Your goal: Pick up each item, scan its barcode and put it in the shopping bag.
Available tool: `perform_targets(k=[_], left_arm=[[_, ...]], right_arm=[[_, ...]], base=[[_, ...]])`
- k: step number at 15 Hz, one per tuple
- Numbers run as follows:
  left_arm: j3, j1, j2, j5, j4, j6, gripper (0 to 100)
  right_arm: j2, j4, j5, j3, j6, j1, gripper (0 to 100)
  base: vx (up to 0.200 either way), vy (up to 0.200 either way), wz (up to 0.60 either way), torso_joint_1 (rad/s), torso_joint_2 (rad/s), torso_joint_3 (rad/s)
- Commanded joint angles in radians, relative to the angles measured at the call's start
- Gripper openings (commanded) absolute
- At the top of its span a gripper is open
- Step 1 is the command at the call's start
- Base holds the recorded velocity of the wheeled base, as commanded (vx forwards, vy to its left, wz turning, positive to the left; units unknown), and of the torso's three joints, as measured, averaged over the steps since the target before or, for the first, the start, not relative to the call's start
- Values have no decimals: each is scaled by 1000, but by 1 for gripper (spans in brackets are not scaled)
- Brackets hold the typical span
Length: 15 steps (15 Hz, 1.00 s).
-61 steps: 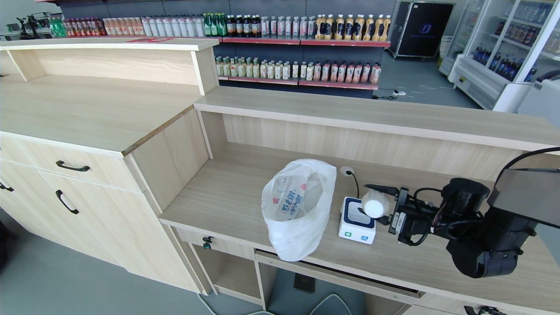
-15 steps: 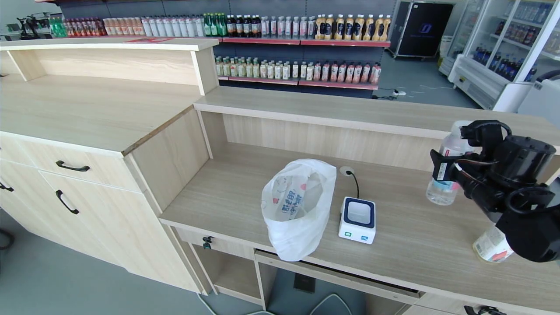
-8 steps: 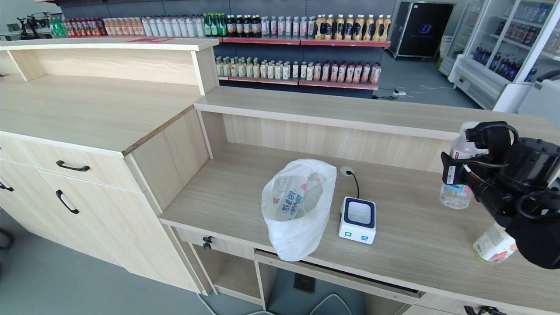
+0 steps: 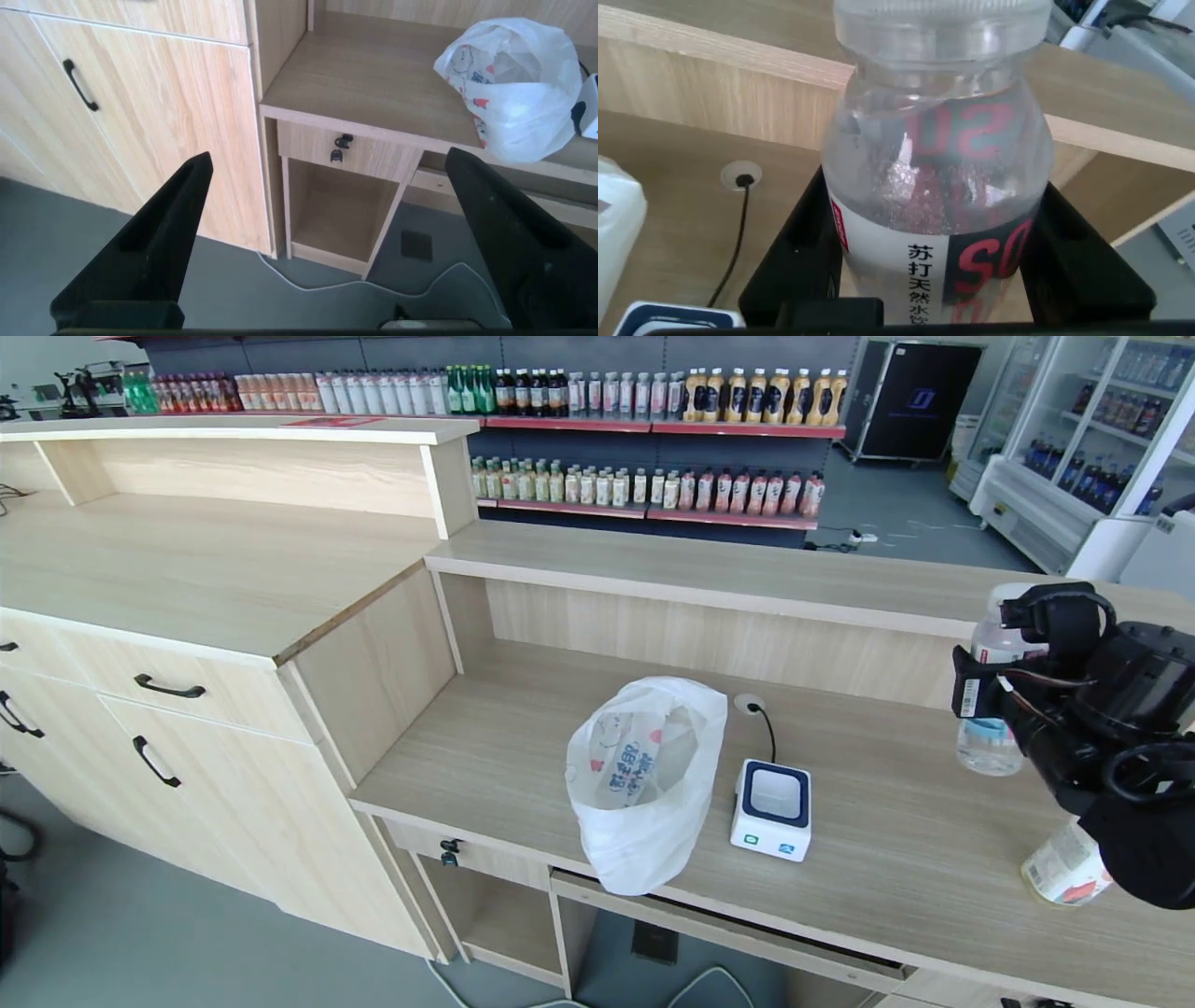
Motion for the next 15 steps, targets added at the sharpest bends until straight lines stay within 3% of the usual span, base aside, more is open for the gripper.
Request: perform_targets(k=[1,5,6,8,15], left_arm=[[0,0,0,0,0,-1,100],[0,0,0,0,0,1,100],[0,0,0,0,0,-1,100],[0,0,0,0,0,-1,100],[0,0,0,0,0,-1,100]], right_arm=[[34,7,5,-42,-34,46,0],[98,-4,10,-130,-83,130,0],[120,2,54,-151,-60,140,0],[170,-4,113,-150,-19,140,0],[419,-16,119,-229,227,155,0]], base=[[0,0,600,-2,2,7],[0,0,600,0,2,4],[0,0,600,2,-2,2],[0,0,0,0,0,0],[0,0,0,0,0,0]])
